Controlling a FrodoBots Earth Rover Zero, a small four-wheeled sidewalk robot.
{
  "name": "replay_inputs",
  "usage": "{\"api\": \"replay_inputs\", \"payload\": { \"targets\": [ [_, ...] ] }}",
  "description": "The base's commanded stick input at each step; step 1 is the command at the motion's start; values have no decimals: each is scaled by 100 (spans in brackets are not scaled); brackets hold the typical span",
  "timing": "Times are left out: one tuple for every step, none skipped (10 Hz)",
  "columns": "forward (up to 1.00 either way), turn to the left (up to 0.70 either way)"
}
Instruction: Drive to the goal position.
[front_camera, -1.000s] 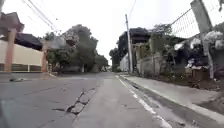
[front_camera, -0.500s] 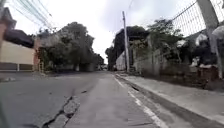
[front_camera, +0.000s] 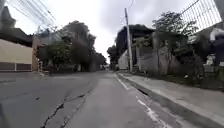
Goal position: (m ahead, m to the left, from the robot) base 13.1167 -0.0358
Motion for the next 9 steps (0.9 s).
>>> {"api": "replay_inputs", "payload": {
  "targets": [
    [100, 0],
    [100, 0],
    [100, 0],
    [100, 0],
    [100, 0],
    [100, 0],
    [100, 0],
    [100, 0],
    [100, 0]
  ]
}}
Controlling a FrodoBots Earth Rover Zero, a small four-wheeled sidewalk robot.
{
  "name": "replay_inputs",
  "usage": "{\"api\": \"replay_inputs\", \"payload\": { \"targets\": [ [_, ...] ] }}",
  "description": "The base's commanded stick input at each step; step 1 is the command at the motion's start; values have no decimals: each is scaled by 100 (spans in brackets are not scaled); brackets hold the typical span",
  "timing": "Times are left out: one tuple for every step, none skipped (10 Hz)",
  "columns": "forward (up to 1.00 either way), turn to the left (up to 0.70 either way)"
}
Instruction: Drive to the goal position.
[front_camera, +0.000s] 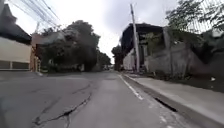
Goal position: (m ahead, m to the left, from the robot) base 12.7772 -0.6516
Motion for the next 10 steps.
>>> {"api": "replay_inputs", "payload": {
  "targets": [
    [100, 0],
    [100, 0],
    [100, 0],
    [100, 0],
    [100, 0],
    [100, 0],
    [100, 0],
    [100, 0],
    [100, 0],
    [100, -1]
  ]
}}
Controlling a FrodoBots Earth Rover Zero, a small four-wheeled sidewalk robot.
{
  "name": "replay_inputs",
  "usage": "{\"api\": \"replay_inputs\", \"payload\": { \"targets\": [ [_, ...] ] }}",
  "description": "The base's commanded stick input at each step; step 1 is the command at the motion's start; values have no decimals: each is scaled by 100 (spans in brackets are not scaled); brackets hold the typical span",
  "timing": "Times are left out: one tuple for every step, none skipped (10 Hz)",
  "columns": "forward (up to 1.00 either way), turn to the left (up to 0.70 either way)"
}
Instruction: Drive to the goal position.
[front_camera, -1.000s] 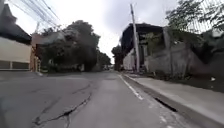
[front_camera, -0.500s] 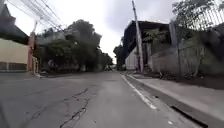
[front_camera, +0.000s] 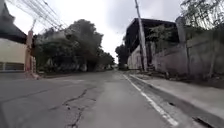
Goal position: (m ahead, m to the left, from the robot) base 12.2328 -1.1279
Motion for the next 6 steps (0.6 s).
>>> {"api": "replay_inputs", "payload": {
  "targets": [
    [100, -2],
    [100, -2],
    [100, -3],
    [100, -2],
    [100, -2],
    [100, -4]
  ]
}}
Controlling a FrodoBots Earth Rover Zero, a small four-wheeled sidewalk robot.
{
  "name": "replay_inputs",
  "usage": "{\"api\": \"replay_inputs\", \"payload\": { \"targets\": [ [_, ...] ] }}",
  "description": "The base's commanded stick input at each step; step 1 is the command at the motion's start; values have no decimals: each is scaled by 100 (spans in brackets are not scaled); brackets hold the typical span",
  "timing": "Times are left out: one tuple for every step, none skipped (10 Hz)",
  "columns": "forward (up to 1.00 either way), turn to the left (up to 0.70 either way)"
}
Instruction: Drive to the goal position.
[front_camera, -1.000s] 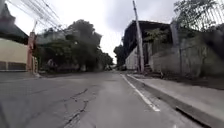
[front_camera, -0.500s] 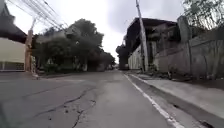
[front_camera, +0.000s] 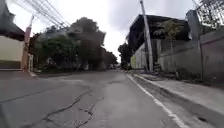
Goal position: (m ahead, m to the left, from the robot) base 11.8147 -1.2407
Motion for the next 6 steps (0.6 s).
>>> {"api": "replay_inputs", "payload": {
  "targets": [
    [100, -26],
    [100, -16],
    [100, -5],
    [100, 0],
    [100, 0],
    [100, 0]
  ]
}}
